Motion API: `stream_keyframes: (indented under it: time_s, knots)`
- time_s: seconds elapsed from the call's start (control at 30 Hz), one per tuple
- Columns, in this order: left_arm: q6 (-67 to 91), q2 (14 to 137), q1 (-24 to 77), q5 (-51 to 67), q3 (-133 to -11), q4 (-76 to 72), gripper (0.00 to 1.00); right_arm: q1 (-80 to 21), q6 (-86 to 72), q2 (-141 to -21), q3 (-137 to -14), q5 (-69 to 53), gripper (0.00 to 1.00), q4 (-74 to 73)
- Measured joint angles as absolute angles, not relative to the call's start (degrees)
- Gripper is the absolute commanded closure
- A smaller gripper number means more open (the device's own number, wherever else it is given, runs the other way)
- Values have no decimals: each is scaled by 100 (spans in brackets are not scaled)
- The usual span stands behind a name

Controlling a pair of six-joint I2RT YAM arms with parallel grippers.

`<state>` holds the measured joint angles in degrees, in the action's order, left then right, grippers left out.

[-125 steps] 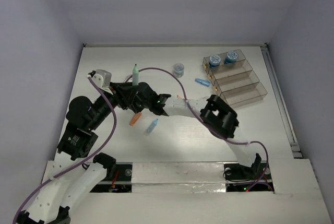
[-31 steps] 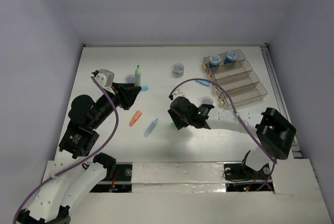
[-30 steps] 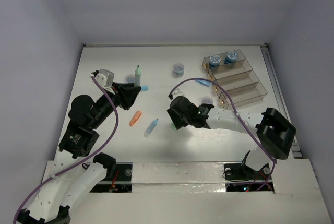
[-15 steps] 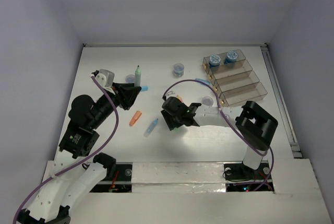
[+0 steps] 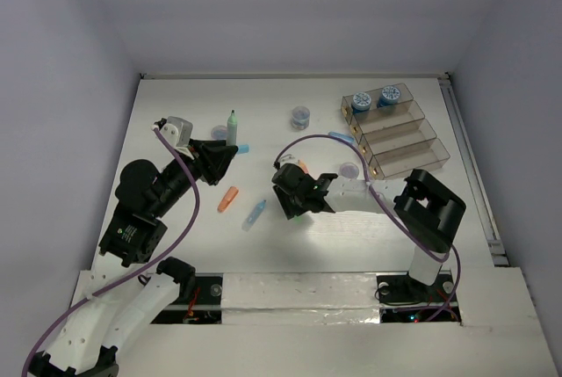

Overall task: Sort the stationery into containers
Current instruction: Close the pen cap on the pen.

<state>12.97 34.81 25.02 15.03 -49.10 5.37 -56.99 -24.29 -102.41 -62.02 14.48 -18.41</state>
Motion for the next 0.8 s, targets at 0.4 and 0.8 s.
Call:
stream_keyframes:
  time_s: [0.4,0.8]
  knots:
    - [1297,3483,2502,1503,-4910,537,100,-5699,-2510,-10243,-6202,1466,83,-1841]
    - [1761,3535,2502,1837,-4436,165,100,-5288,-2510,-8355,-5937,1286,89,-1286]
